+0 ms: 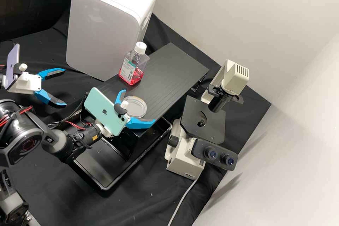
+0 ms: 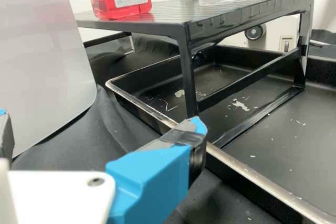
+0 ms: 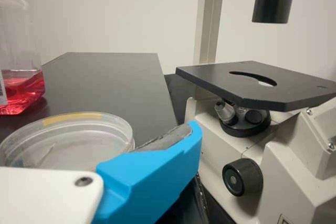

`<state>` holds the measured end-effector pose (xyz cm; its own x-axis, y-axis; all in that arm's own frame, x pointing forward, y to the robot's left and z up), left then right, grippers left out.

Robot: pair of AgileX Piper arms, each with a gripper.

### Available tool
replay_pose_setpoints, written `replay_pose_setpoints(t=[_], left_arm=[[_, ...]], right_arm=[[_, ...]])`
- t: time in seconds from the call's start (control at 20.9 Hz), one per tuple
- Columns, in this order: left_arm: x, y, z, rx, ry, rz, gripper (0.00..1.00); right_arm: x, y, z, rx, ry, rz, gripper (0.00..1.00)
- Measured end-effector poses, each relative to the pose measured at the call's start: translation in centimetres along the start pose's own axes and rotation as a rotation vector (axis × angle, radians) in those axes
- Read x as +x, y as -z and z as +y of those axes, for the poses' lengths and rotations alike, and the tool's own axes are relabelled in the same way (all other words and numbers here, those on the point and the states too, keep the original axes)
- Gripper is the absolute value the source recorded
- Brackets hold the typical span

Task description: Remove the lid from the petri dish

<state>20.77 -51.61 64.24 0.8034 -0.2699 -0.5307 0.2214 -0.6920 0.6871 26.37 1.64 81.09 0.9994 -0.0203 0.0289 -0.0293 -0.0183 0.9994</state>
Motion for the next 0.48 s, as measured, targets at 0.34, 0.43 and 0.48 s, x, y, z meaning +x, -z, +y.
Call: replay_pose_setpoints(t=[0.34, 0.43, 0.48], left_arm=[[0.0, 0.0, 0.0, 0.0, 0.0, 0.0, 1.0], [0.0, 0.0, 0.0, 0.0, 0.0, 0.0, 1.0], [0.01, 0.01, -0.07, 0.0, 0.003, 0.0, 1.0]], right_arm=[[0.0, 0.04, 0.04, 0.0, -0.005, 0.005, 0.0], [0.0, 0.04, 0.04, 0.0, -0.005, 0.005, 0.0], [0.0, 0.04, 0.04, 0.0, -0.005, 0.005, 0.0]])
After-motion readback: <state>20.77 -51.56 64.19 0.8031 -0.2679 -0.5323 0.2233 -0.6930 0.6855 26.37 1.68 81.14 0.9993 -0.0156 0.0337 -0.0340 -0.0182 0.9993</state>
